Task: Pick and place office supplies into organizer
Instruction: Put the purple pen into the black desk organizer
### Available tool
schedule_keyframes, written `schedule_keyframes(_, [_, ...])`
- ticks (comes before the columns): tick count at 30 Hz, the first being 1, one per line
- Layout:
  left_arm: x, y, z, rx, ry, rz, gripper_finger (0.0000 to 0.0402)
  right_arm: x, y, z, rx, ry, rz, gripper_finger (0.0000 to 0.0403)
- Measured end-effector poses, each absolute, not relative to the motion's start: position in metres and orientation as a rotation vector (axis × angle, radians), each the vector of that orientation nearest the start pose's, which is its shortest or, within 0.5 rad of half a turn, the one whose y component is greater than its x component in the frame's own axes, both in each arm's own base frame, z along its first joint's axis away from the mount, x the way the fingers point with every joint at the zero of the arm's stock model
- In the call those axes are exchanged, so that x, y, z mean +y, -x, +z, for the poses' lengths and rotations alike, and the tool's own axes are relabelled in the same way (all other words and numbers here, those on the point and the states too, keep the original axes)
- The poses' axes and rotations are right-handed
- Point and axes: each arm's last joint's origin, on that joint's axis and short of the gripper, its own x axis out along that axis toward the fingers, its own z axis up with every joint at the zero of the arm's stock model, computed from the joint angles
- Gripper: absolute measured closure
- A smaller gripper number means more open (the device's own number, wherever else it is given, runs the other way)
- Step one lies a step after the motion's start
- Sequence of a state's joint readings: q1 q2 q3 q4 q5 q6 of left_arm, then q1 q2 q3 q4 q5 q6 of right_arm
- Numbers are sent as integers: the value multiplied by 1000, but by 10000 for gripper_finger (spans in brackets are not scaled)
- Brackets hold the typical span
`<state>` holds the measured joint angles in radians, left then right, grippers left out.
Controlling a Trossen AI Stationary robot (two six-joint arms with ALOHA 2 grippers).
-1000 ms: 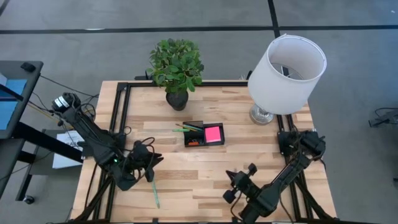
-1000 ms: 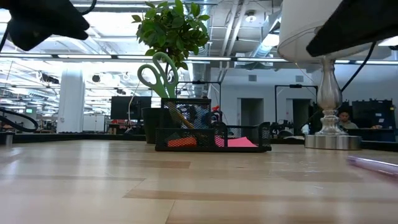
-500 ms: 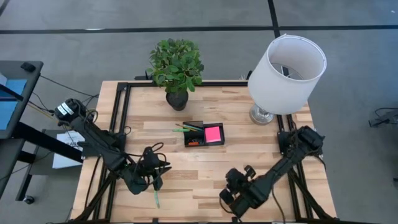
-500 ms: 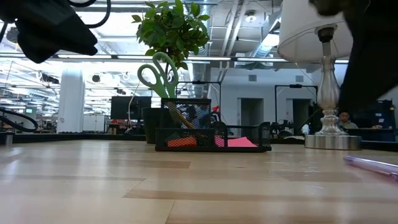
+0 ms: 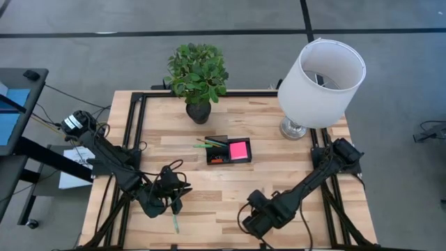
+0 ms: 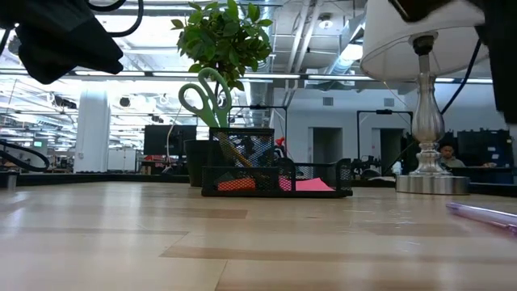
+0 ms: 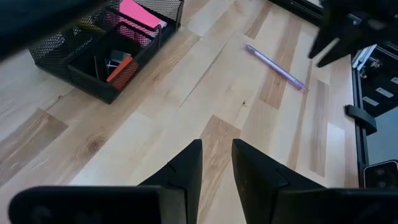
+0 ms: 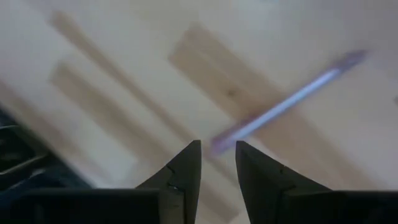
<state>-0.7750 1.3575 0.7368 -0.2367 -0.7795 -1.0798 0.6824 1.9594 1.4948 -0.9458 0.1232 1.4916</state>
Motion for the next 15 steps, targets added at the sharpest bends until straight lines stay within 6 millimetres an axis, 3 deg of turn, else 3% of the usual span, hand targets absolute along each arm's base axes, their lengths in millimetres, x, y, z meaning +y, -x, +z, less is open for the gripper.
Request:
schedule_keyframes(5, [-165, -197, 201, 527, 457, 310, 322, 245, -308, 207, 1224, -781, -493, 308])
schedule_keyframes(8, [-165, -197, 201, 529, 460, 308, 322, 249, -300, 205, 1281, -776, -499, 308])
schedule_keyframes(15, [-165, -197, 201, 529, 460, 309, 322, 267, -290, 205, 1233, -1126, -699, 308])
